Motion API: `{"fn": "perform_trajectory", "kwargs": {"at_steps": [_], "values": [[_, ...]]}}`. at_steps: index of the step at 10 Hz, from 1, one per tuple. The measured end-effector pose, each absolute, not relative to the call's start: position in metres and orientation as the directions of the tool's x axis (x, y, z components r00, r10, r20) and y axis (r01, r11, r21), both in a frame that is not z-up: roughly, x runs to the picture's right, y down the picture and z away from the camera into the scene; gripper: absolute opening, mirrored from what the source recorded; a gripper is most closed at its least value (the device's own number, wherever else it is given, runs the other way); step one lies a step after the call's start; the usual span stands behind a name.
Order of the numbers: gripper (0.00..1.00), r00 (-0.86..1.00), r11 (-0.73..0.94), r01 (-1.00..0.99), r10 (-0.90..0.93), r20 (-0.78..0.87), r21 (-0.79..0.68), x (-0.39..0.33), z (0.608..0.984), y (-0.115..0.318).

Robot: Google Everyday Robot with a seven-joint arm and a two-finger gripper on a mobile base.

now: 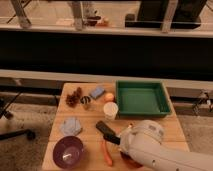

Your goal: Place brush in table surface

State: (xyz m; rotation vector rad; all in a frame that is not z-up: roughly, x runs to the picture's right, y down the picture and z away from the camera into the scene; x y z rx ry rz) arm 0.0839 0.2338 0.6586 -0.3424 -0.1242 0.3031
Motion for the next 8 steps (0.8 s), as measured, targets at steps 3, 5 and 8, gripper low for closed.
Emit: {"fn": "perform_trajectory", "kwargs": {"at_steps": [3,5,8], "values": [[0.00,0.946,0.901,-0.277,0.317,0.069,-0.333,0.095,0.653,0.226],[0.00,0.944,0.902,-0.283,0.322,0.072,-0.326,0.104,0.648,0.222],[0.00,0.940,0.901,-0.285,0.330,0.090,-0.328,0.110,0.641,0.216]]}}
